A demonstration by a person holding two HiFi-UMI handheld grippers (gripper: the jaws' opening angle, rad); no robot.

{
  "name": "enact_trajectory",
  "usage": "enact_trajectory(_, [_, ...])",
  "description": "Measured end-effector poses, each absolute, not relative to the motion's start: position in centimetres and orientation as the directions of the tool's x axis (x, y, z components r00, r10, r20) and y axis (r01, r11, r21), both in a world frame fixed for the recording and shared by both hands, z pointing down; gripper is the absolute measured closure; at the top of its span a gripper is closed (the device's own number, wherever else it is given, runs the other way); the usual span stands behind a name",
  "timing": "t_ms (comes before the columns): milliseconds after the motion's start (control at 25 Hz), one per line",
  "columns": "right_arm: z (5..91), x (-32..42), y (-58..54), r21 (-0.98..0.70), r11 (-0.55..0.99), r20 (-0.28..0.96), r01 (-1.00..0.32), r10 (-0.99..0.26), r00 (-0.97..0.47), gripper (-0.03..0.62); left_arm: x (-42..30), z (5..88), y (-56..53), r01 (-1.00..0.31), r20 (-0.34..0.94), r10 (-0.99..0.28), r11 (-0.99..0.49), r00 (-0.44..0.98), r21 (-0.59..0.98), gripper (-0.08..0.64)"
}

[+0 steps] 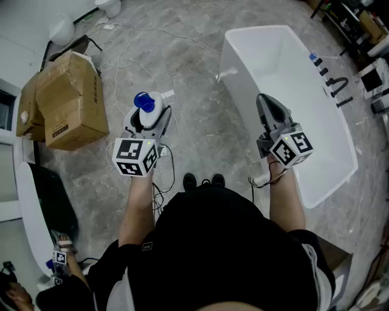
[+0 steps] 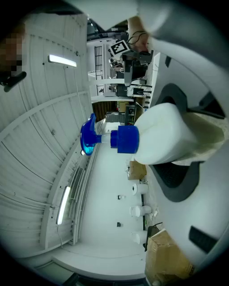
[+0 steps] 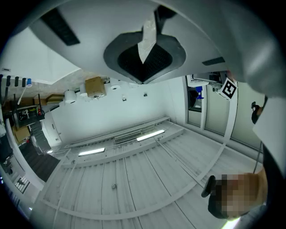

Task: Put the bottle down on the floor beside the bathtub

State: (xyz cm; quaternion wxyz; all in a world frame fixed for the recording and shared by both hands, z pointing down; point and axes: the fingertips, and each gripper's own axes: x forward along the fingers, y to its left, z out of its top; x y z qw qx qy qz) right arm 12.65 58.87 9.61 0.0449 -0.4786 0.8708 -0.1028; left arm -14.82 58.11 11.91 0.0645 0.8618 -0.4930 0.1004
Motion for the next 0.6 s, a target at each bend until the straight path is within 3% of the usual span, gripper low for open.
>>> enact_trajectory(600, [10.23,13.26,58.69,-0.228,0.553,0.035,-0.802,-0.818,-0.574,0.565,-14.43,12.91,58.66,-0.879,0.247,-0.848,-0.474,0.469,0.040,0.278])
